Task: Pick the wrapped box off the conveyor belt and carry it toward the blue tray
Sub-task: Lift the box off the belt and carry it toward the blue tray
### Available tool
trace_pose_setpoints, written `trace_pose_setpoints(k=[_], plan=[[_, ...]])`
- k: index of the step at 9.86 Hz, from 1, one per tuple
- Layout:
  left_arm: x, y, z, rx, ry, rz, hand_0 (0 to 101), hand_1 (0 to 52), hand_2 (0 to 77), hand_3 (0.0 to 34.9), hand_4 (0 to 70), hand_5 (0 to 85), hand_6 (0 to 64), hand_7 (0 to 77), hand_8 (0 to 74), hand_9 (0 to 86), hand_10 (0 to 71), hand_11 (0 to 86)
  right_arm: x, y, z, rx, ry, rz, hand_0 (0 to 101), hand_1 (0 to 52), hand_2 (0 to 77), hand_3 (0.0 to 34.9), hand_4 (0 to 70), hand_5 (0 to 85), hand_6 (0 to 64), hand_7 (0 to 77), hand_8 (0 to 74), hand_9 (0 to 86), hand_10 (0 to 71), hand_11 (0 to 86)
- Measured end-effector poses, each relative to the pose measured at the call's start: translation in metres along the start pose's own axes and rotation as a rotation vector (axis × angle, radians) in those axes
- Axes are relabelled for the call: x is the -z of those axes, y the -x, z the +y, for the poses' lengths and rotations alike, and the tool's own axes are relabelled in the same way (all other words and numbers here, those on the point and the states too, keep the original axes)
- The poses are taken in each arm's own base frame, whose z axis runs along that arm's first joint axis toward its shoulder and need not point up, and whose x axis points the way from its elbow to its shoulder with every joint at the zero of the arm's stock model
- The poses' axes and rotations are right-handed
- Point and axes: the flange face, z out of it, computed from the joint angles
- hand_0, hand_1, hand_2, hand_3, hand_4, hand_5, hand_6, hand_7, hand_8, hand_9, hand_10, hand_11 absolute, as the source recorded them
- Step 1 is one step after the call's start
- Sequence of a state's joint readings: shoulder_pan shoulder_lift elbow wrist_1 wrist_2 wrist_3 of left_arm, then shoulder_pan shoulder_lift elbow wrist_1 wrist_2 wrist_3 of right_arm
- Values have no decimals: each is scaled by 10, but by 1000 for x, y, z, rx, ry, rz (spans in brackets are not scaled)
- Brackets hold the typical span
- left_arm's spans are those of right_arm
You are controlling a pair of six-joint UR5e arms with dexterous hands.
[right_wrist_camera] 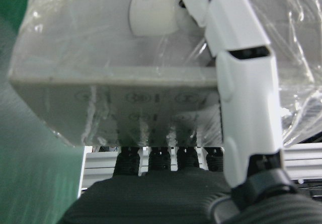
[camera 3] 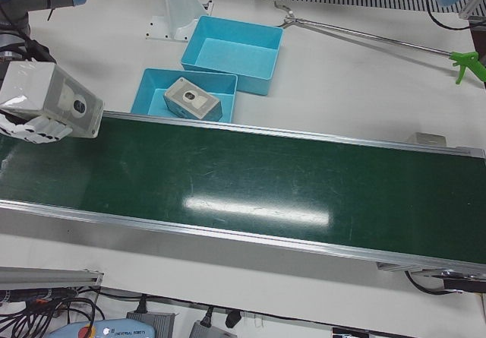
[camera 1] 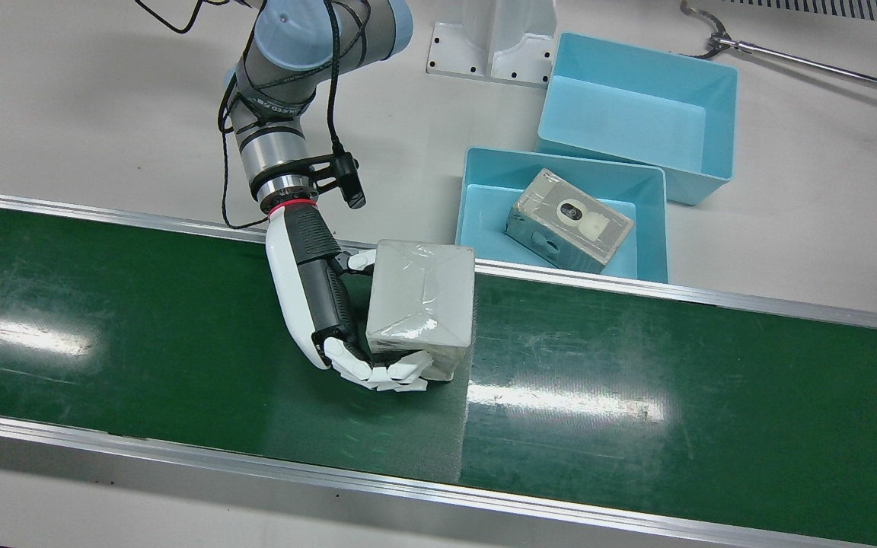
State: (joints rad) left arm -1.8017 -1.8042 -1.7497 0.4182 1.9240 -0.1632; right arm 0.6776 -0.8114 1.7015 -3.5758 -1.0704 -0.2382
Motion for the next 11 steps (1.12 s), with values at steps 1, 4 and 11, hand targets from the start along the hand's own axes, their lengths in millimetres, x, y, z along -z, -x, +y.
trace_pose_setpoints(k=[1,4,11], plan=[[0,0,0,0,0,0,0,0,5,0,0,11,5,5,5,5,5,5,9,0,23,7,33,-6,522,229,273,2,300,398,311,398,404,415,420,322],[0,0,0,0,0,0,0,0,5,0,0,11,5,5,5,5,5,5,43,-45,63,-13,85,50,466,60,333,5,289,447,371,447,496,502,562,425],[0,0,0,0,0,0,0,0,11,0,0,5,5,5,5,5,5,5,101,-123,62,71,67,154,462,16,360,0,169,584,415,540,529,698,496,584]])
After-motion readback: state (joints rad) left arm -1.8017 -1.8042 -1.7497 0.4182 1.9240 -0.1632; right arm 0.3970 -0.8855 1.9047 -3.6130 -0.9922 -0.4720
